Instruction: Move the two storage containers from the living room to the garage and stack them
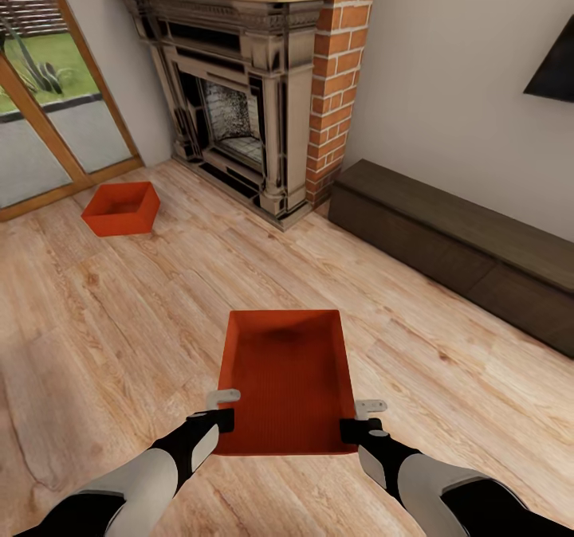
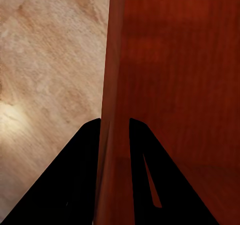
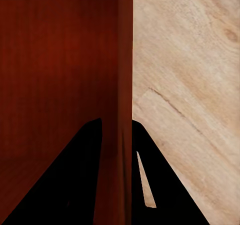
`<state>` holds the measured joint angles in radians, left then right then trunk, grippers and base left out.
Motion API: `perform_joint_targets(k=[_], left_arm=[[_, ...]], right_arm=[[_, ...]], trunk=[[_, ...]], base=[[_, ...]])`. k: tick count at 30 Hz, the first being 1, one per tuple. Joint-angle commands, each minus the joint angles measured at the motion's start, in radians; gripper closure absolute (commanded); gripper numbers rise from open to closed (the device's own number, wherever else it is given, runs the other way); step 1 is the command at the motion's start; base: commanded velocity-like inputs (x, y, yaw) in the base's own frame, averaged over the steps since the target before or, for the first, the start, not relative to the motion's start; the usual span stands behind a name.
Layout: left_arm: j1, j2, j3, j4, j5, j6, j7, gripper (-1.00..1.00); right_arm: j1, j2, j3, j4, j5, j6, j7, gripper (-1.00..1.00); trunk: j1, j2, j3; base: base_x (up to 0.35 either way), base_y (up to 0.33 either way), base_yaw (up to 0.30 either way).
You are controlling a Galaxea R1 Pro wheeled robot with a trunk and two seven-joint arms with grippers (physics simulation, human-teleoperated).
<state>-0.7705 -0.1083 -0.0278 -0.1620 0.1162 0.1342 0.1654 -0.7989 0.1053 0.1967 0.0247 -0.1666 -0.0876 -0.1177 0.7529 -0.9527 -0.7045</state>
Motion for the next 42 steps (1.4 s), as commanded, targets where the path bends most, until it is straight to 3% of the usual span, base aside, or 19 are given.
perform_joint_targets(k=[1,42], left_arm=[[0.000,0.001,-0.001,-0.001,-0.003,0.007,0.040,1.00],[0.000,0.001,-0.001,-0.002,-0.003,0.007,0.040,1.00]], right_arm=[[-0.001,0.000,0.000,0.002,-0.017,-0.007,-0.033,1.00],[-0.001,-0.001,-0.002,0.001,-0.017,-0.008,-0.045,1.00]], trunk=[[-0.004,0.007,0.003],[-0.161,0.294,0.131]], base=[[0.000,0.000,0.000],[0.000,0.000,0.000]])
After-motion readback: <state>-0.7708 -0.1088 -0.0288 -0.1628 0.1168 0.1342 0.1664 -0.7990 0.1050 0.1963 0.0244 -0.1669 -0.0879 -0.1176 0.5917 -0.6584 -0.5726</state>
